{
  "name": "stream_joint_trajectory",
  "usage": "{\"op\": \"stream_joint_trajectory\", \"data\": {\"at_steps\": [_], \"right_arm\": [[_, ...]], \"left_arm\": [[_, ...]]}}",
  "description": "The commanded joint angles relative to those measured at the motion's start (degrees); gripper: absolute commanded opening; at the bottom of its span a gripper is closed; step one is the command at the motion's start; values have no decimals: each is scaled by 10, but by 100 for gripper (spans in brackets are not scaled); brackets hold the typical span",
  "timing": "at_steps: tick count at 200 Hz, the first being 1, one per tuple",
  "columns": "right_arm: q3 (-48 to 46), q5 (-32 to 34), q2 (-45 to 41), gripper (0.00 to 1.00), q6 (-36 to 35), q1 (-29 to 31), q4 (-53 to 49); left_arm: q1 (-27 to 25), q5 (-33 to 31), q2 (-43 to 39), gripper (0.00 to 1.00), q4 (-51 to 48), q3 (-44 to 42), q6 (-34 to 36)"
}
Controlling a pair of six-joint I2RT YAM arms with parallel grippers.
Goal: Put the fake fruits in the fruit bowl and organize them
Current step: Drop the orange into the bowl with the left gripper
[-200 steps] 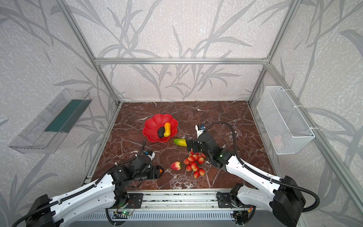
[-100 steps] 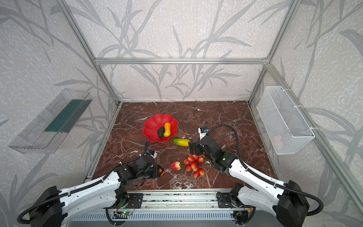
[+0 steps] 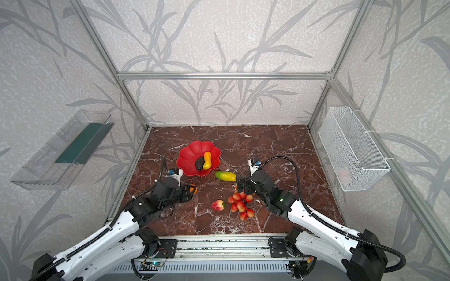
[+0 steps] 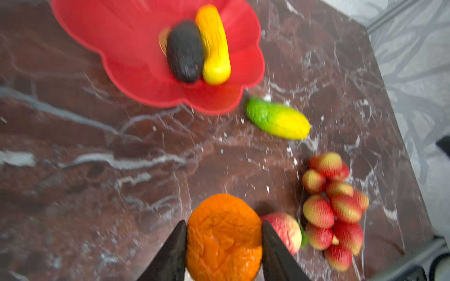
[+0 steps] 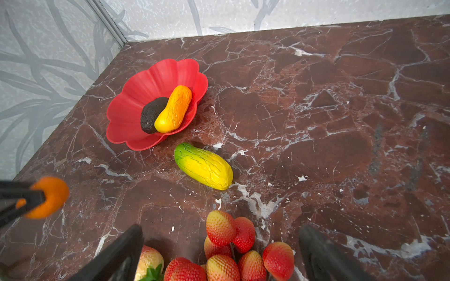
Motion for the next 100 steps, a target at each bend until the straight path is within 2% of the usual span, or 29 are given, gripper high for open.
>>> {"op": "stream_joint_trajectory", "data": {"at_steps": [1, 42, 64, 100], "right_arm": [[-8, -1, -18, 99, -1, -1, -35], [-25, -25, -52, 100, 10, 0, -77], [-36, -28, -73, 100, 17, 0, -100], [-47, -23, -105, 100, 18, 1, -129]], "left_arm": [[57, 16, 60, 46, 35, 41, 73], [140, 40, 230, 46, 99, 147, 120], [176, 51, 313, 45, 113, 190, 121], [201, 79, 395, 44, 136, 217, 123]]}}
